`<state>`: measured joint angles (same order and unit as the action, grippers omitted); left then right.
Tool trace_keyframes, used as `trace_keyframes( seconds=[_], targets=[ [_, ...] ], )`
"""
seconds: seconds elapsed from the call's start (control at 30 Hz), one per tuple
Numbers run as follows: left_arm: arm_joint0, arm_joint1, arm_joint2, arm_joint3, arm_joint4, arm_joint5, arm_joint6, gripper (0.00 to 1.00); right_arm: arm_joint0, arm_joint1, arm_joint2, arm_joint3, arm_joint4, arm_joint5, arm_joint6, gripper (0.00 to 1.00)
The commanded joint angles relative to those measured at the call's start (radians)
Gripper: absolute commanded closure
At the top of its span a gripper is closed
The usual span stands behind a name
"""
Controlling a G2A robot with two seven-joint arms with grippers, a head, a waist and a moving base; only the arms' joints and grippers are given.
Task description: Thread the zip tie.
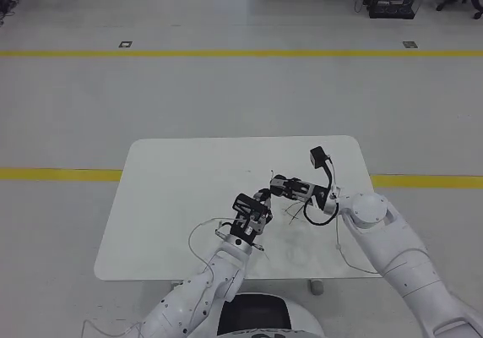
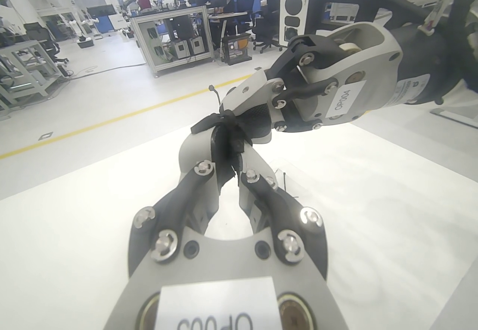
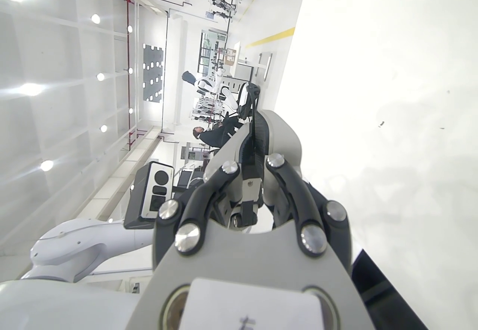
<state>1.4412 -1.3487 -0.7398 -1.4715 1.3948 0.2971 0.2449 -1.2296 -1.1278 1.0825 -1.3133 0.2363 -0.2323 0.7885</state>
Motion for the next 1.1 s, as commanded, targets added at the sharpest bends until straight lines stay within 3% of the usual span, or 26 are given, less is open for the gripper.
trace_keyframes(
  seconds=[0.0,0.03,0.1,0.37,0.57,0.77,1.0,1.07],
  targets=[
    [0.001,-0.001,-0.001,0.0,0.0,-0.001,0.0,1.0,0.0,0.0,0.0,0.0,0.0,0.001,0.002,1.0],
    [0.002,-0.001,-0.002,0.0,-0.001,-0.002,0.0,1.0,0.0,0.0,0.0,0.0,-0.001,0.001,0.003,1.0],
    [0.005,-0.001,-0.006,-0.001,-0.008,-0.004,-0.002,1.0,0.0,-0.001,0.001,0.001,-0.001,0.004,0.004,0.0],
    [0.021,0.007,-0.05,-0.019,-0.06,-0.044,-0.013,1.0,-0.001,0.001,0.012,0.001,-0.009,0.01,0.0,0.0],
    [0.044,0.024,-0.119,-0.047,-0.167,-0.161,-0.072,1.0,-0.007,0.007,0.039,0.001,-0.022,0.008,-0.002,0.0],
    [0.058,0.042,-0.176,-0.074,-0.207,-0.254,-0.121,1.0,-0.008,0.013,0.053,-0.009,-0.043,0.006,0.019,0.0],
    [0.057,0.044,-0.181,-0.077,-0.188,-0.256,-0.104,1.0,-0.008,0.013,0.053,-0.009,-0.043,0.006,0.019,0.0],
    [0.058,0.042,-0.183,-0.072,-0.223,-0.251,-0.128,1.0,-0.012,0.013,0.052,-0.007,-0.042,0.011,0.017,0.0]
  ],
)
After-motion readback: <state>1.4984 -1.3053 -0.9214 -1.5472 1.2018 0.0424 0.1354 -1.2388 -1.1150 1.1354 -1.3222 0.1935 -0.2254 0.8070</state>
